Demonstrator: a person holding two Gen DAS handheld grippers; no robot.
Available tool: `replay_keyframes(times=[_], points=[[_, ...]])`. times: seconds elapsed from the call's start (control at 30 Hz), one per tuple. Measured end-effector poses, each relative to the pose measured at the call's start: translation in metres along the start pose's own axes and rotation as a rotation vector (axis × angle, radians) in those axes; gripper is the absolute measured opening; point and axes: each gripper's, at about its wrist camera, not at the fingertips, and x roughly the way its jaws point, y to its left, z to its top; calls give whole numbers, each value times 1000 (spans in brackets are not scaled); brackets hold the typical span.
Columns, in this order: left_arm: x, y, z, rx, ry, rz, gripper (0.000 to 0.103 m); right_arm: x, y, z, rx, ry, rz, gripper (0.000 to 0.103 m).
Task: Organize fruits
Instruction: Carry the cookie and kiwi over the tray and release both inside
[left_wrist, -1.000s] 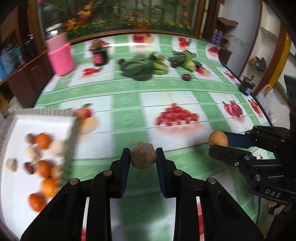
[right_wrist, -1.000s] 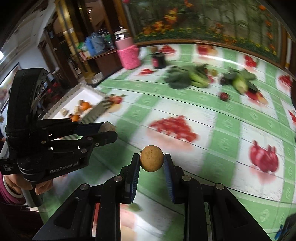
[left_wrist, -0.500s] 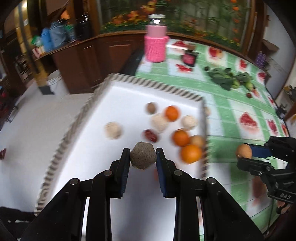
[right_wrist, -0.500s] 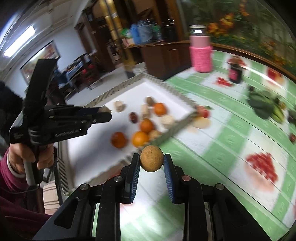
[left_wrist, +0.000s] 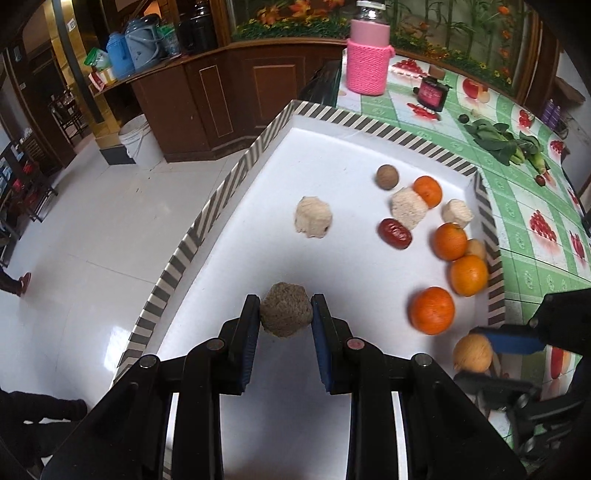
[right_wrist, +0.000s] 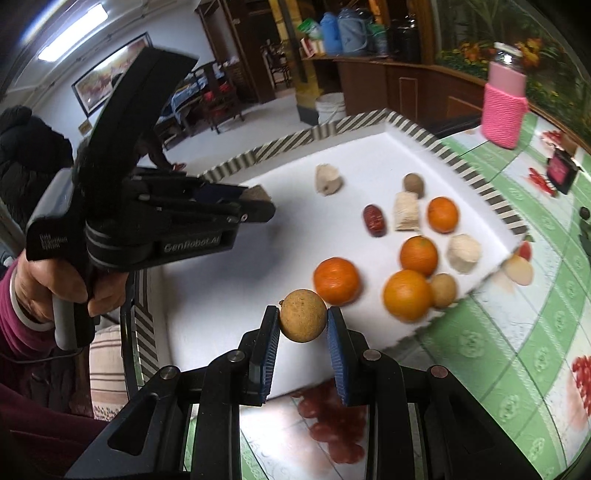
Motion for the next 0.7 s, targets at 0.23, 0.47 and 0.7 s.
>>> replay_keyframes(times=[0.23,0.47,0.7], points=[[7,3,-3,-3,25,13,25,19,6,-1,-36,49,-36,26],[8,7,-6,-7,20,19,26,19,5,-3,-48,46,-56,28],[6,14,-11,-42,12,10,66,-2,-1,-6,-7,-12,-54,47]])
